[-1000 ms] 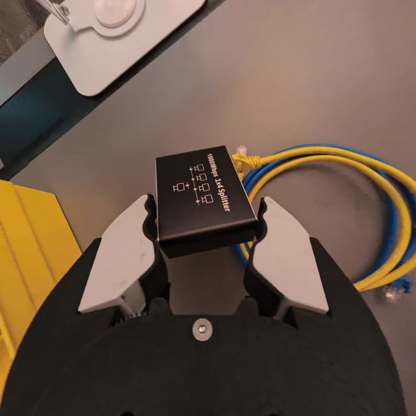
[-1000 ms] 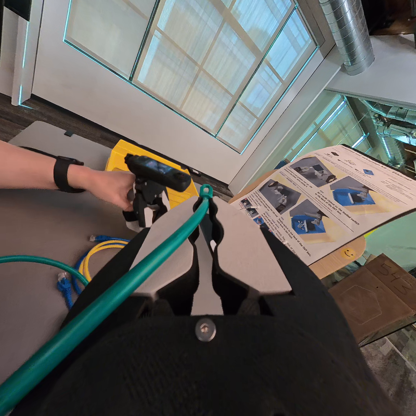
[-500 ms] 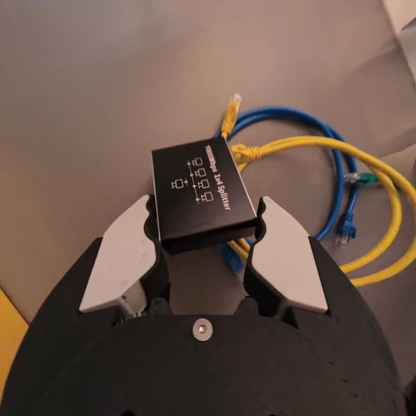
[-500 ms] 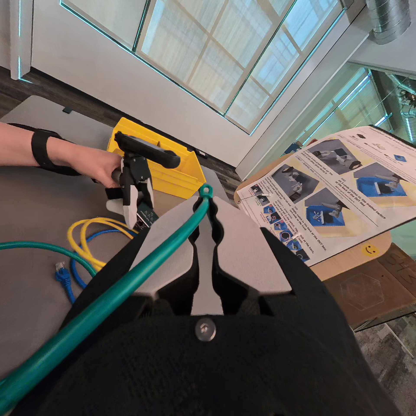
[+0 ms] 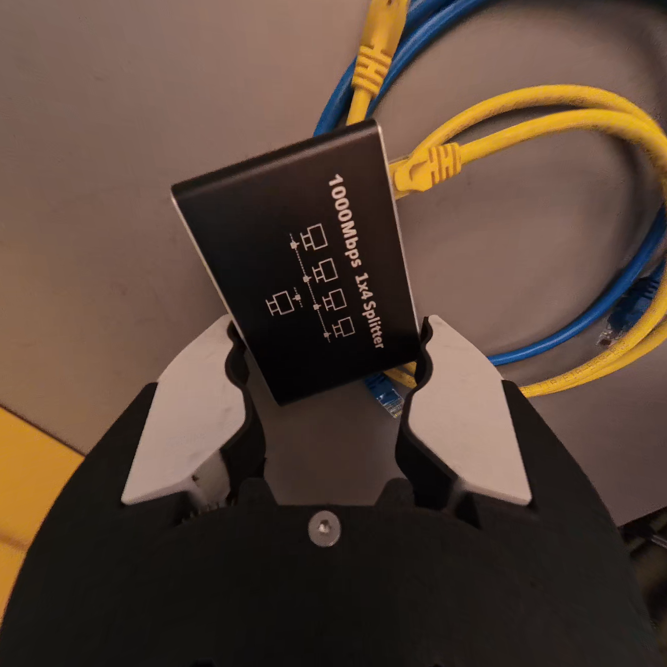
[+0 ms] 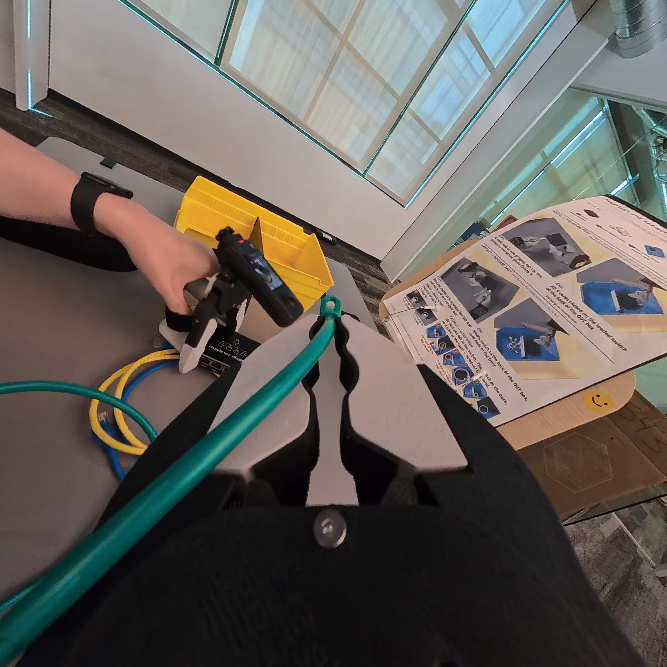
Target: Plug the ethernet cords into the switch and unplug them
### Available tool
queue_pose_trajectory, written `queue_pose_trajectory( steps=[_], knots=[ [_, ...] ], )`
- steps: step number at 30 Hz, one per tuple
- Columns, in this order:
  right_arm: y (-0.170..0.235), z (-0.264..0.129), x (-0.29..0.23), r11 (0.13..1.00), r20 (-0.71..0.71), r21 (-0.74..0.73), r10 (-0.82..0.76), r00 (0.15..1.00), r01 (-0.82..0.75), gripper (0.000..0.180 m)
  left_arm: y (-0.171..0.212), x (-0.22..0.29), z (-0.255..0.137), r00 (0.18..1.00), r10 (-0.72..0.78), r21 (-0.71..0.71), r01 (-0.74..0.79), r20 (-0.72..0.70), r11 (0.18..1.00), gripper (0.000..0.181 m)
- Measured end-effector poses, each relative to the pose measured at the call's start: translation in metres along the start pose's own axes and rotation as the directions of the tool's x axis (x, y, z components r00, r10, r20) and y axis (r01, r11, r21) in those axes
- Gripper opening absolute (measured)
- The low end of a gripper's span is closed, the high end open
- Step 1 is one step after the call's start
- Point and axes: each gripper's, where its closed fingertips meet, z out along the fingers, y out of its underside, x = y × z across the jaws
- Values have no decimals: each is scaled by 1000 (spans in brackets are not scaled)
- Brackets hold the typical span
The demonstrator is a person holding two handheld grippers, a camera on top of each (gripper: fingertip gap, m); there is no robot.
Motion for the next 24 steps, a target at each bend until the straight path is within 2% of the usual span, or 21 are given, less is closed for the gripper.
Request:
queue_pose_trajectory(
  steps=[1,7,12,15,19,24],
  knots=[
    [0,0,0,1000,1,-1,1,1000,-1,6,1,0,0,1000,0,-33,1,9,999,93],
    [3,0,-1,1000,5,-14,-2,1000,2,6,2,-1,0,1000,-8,-255,10,9,967,92],
    [-1,-5,2,1000,-6,0,-6,1000,6,6,-7,-7,-1,998,-55,-254,44,-38,966,92],
    [-2,-8,4,1000,-13,8,-3,1000,3,6,-7,-10,1,1000,-21,-260,16,-17,965,101],
    [-4,-11,4,1000,-17,17,-2,1000,2,6,-3,-7,5,998,48,-356,-36,27,934,114],
    [-7,-14,4,1000,-18,24,-6,1000,6,6,-3,-11,5,997,48,-412,-21,56,911,104]
  ],
)
